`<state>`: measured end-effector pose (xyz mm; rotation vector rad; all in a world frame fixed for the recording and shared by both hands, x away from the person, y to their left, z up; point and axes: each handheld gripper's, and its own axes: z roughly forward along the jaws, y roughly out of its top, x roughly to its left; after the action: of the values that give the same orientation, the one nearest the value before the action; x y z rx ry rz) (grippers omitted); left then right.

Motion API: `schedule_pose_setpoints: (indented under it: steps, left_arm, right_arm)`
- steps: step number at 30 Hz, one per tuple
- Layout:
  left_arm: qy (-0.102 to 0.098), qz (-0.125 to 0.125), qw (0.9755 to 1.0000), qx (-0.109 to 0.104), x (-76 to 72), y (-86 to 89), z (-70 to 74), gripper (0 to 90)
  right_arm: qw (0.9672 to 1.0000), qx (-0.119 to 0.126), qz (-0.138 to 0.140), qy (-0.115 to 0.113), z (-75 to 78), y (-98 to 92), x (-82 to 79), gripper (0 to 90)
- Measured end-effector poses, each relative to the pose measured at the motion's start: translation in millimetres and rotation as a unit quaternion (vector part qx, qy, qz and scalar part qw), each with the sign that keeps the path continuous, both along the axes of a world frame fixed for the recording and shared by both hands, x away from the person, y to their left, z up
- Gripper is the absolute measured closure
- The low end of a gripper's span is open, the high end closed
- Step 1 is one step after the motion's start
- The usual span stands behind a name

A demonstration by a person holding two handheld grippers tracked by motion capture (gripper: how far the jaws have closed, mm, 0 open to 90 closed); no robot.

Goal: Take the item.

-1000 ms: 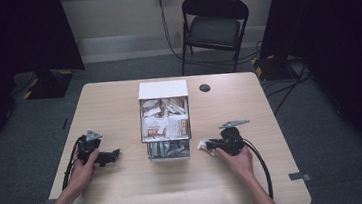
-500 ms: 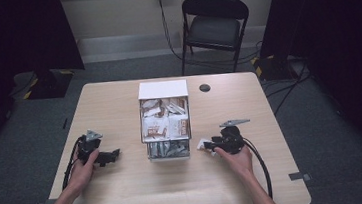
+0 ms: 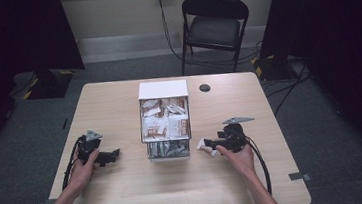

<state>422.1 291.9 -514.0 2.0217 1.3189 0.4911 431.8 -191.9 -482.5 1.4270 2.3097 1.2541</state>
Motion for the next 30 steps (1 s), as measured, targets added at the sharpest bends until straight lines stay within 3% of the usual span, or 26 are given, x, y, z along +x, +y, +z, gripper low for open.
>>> schedule_pose_setpoints:
  steps: [7,19,22,25,30]
  left_arm:
    - [0.000,0.000,1.0000,0.000,0.0,0.0,0.0,0.0]
    - [0.000,0.000,1.0000,0.000,0.0,-0.1,-0.1,0.0]
    - [0.000,0.000,1.0000,0.000,-0.1,-0.1,0.0,0.0]
    - [-0.001,0.001,1.0000,0.000,0.0,-0.1,-0.1,0.0]
    - [0.000,0.000,1.0000,0.000,-0.1,-0.1,0.0,0.0]
  right_arm:
    - [0.9998,0.008,0.001,-0.016,17.5,-7.4,-10.8,21.2]
    - [0.9986,0.029,-0.033,-0.030,40.9,-38.6,-33.0,18.3]
    - [0.9982,0.022,-0.045,-0.035,43.0,-45.3,-39.1,17.7]
    - [0.9965,-0.016,-0.076,-0.030,44.0,-50.9,-43.8,17.3]
    - [0.9955,-0.026,-0.090,-0.015,43.5,-64.3,-48.6,16.6]
